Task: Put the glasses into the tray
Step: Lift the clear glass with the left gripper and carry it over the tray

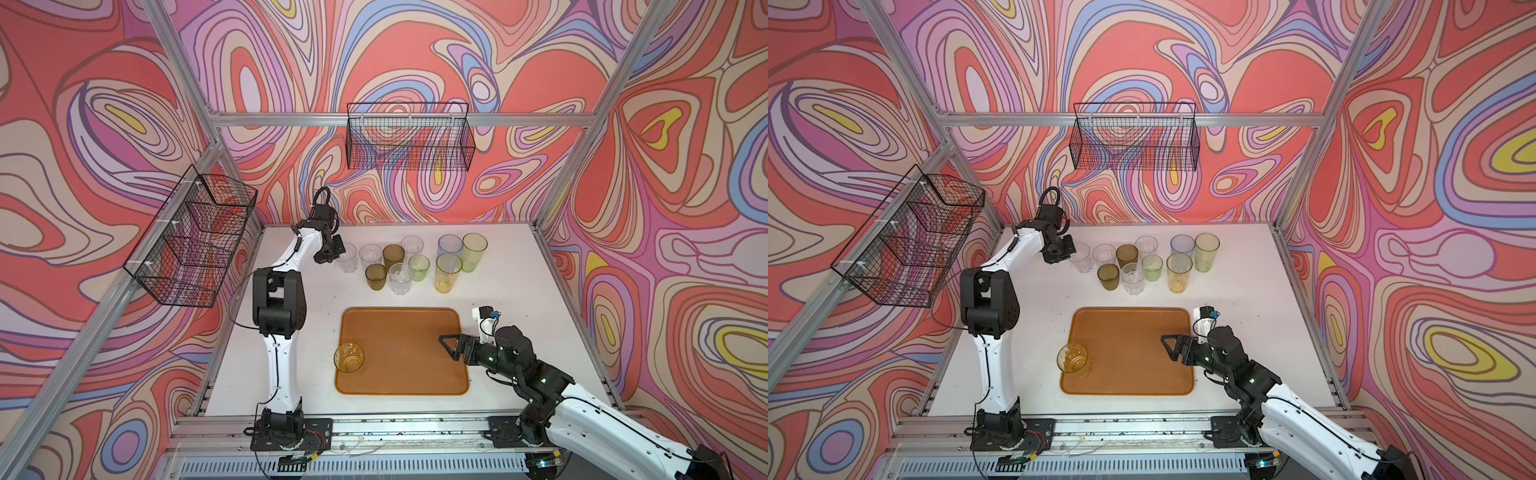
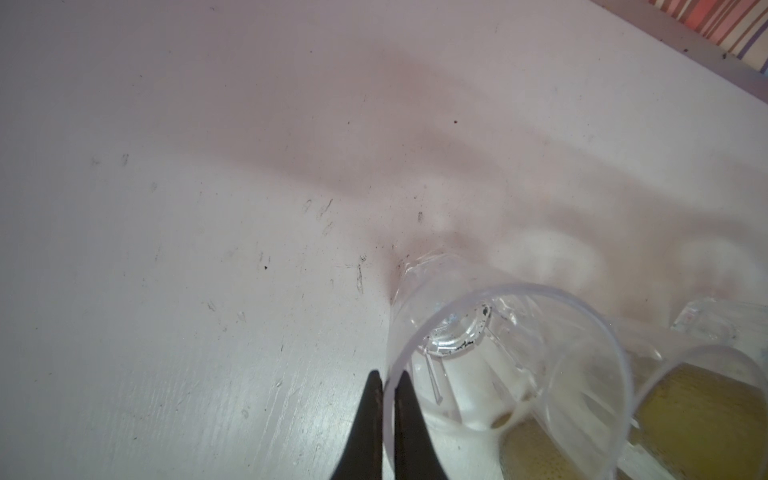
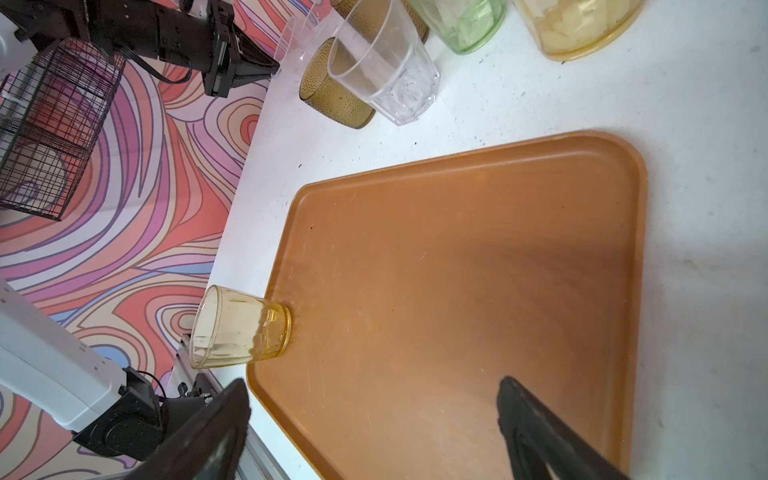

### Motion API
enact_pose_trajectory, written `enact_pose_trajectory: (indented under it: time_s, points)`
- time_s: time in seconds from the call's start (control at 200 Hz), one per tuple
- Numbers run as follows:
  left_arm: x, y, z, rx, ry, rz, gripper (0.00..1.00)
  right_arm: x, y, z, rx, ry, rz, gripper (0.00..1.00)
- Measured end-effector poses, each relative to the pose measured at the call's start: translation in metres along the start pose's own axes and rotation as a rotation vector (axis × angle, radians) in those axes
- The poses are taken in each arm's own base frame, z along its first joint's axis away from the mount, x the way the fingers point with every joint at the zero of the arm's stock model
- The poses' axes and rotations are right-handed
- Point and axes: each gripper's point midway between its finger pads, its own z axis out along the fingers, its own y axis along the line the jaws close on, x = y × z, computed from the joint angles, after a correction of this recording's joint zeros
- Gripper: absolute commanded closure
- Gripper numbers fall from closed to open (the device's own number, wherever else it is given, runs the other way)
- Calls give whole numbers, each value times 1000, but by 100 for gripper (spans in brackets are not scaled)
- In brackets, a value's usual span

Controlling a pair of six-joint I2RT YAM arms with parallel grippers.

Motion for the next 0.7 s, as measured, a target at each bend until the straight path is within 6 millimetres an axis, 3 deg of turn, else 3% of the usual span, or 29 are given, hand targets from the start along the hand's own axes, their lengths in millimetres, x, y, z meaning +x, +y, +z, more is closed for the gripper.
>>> enact_pose_trajectory:
  time_s: [0.28,0.526,0.701]
  points:
    - [29,21,-27,-29,17,-5,100,-14,10,-2,13,-15,15,6]
    - [35,30,-105,7,-103,-7,100,-24,13,4,70,6,31,7]
    - [60,35,-152,72,-142,-7,100,-25,19,7,77,45,35,6]
